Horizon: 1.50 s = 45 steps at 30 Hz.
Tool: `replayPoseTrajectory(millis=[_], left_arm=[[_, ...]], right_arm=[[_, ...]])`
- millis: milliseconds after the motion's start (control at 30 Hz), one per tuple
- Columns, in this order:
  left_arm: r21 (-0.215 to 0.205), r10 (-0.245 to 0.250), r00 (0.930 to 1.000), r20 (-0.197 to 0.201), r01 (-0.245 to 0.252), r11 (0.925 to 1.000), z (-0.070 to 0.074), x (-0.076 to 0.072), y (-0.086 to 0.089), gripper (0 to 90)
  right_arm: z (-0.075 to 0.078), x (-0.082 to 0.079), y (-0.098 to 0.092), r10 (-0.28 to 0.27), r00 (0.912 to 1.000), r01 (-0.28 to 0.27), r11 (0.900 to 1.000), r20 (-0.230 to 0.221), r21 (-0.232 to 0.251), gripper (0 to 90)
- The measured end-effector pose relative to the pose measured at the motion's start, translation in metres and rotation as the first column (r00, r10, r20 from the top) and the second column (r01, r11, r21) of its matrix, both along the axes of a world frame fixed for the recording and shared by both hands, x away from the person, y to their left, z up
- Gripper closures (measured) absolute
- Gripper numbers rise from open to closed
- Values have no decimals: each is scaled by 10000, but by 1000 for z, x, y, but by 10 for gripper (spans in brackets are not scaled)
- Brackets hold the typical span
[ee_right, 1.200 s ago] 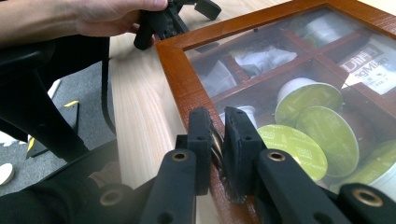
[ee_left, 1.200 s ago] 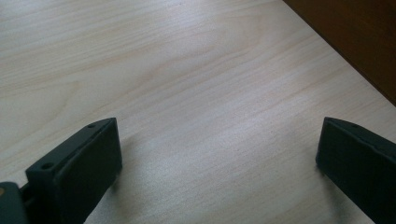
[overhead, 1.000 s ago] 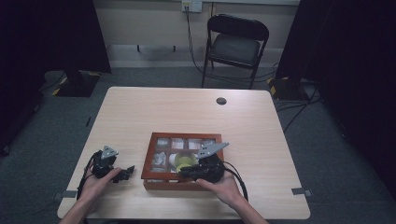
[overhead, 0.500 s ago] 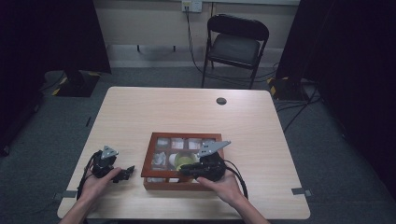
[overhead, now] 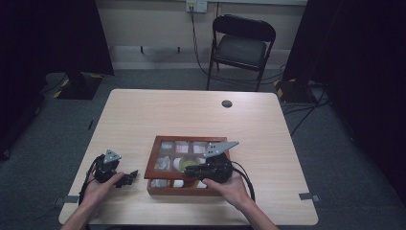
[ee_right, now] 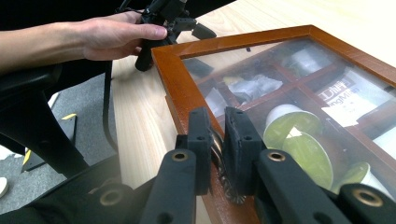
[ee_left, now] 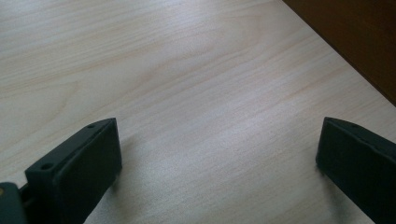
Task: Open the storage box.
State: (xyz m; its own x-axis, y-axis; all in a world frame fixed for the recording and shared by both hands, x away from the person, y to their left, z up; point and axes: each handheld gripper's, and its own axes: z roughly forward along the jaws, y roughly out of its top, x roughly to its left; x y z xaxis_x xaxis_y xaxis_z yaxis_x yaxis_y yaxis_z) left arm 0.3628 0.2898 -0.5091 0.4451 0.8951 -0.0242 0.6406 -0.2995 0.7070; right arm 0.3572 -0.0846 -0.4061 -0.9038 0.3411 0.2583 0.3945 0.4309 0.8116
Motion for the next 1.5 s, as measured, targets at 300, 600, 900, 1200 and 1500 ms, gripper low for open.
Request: replayPoseTrajectory(millis=[300,600,900,1200,1500], left_arm=[[-9,12,10000,6,-12,10000,0,0,0,0],[-5,-15,10000,-4,15,10000,0,0,0,0],[-1,5,10000,0,-5,10000,0,0,0,0],[1,4,10000,-1,-4,10000,0,0,0,0],[-42,1,10000,3,-1,10000,0,0,0,0]], right_arm=[[7,3,-1,-37,10000,37,9999,10,162,813],[12,7,-1,-18,10000,18,9998,2,198,814],[17,11,-2,-107,9998,113,9992,-160,390,814],[22,14,-3,-203,9991,225,9979,-359,614,814],[25,17,-4,-238,9986,269,9975,-480,651,814]])
